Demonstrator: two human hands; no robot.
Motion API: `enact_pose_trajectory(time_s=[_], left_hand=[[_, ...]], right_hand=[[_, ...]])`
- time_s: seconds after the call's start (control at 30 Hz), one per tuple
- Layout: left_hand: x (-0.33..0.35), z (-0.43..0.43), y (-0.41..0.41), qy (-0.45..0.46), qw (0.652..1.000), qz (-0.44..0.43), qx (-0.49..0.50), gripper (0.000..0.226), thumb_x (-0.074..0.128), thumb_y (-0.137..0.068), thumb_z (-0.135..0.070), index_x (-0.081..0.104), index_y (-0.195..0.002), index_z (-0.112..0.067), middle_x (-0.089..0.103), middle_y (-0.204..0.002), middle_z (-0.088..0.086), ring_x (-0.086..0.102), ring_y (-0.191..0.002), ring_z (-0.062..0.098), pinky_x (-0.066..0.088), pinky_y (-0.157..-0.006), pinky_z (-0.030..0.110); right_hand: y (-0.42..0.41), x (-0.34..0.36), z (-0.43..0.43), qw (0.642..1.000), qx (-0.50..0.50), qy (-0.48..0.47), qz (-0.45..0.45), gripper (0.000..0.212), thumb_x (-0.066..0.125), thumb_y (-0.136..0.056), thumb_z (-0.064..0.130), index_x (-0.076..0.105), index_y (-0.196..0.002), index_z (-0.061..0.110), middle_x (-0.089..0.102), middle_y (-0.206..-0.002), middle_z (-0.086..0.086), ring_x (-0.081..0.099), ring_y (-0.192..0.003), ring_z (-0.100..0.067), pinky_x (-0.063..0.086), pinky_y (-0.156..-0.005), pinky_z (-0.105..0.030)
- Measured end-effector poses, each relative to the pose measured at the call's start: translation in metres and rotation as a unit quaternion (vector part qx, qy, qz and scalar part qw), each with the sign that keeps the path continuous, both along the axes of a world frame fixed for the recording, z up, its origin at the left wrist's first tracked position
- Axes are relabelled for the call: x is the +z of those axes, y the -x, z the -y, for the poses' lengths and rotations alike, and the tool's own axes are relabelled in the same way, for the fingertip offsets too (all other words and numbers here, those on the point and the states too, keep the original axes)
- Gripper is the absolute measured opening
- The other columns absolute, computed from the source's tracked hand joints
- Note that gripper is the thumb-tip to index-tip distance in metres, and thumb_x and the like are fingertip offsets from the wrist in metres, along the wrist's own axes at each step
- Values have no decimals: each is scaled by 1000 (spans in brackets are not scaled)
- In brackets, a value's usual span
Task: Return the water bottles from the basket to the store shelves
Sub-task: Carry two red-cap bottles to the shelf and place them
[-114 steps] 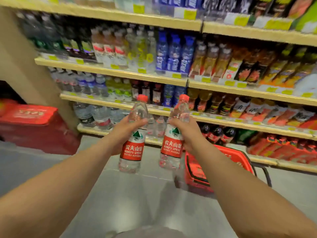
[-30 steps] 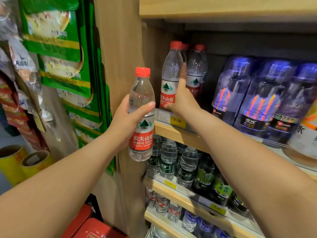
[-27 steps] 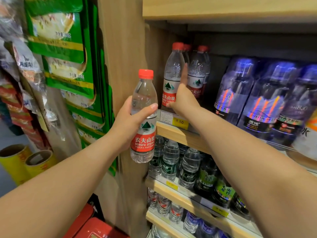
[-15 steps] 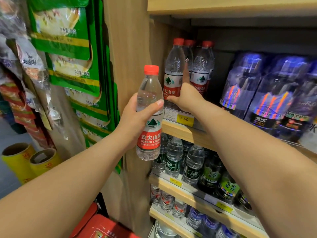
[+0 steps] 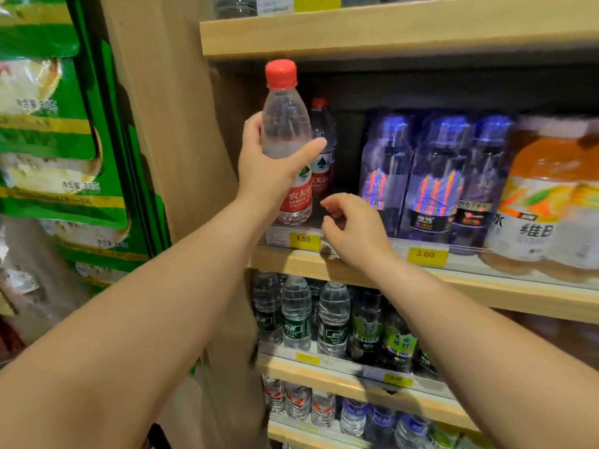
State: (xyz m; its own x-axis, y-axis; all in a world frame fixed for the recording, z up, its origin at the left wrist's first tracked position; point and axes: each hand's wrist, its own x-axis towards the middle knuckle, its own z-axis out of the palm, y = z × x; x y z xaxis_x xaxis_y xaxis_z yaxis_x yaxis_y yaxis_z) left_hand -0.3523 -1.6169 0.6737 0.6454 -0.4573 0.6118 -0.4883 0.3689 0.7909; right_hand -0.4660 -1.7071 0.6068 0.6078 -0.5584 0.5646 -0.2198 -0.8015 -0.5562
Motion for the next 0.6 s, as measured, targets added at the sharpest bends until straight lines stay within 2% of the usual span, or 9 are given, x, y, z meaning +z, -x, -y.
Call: enact_pose_trajectory(time_s=[0.17, 0.27, 0.43, 0.53, 0.6], left_hand=[[-13, 13, -15, -111, 993, 12, 34, 74, 81, -50, -62, 58, -112, -29, 61, -118, -1, 63, -104, 15, 57, -87, 41], [-11, 18, -16, -119, 992, -6, 30, 64, 85, -56, -53, 58, -107, -25, 64, -114, -2, 64, -102, 15, 58, -86, 39], [-15, 25, -19, -120, 990, 13, 70, 66, 82, -70, -41, 44, -121, -22, 58, -117, -4, 59, -109, 14, 55, -86, 32], [-25, 23, -23, -160, 981, 61, 88, 68, 80, -74, -37, 43, -128, -19, 59, -123, -3, 58, -108, 13, 52, -86, 30], [-31, 22, -25, -182, 972, 100, 108, 65, 80, -73, -38, 46, -125, -18, 61, -121, -2, 59, -106, 14, 51, -83, 28]], right_hand=[[-4, -3, 3, 1000, -4, 9, -20, 30, 55, -87, 19, 62, -115, 16, 65, -107, -2, 58, -96, -16, 46, -85, -27], [-4, -3, 5, 1000, -6, 9, -29, 28, 54, -87, 20, 62, -114, 17, 64, -104, 0, 54, -88, -12, 41, -78, -24], [-1, -1, 5, 999, -1, 7, -35, 26, 54, -87, 21, 63, -111, 18, 65, -101, 1, 57, -86, -13, 47, -79, -29], [-1, -1, 6, 999, 1, 4, -35, 25, 54, -86, 20, 65, -108, 19, 66, -98, 2, 56, -84, -12, 43, -75, -26], [-1, -1, 6, 999, 2, 1, -33, 24, 54, -86, 20, 65, -107, 19, 65, -97, 2, 56, -83, -13, 42, -74, -26]])
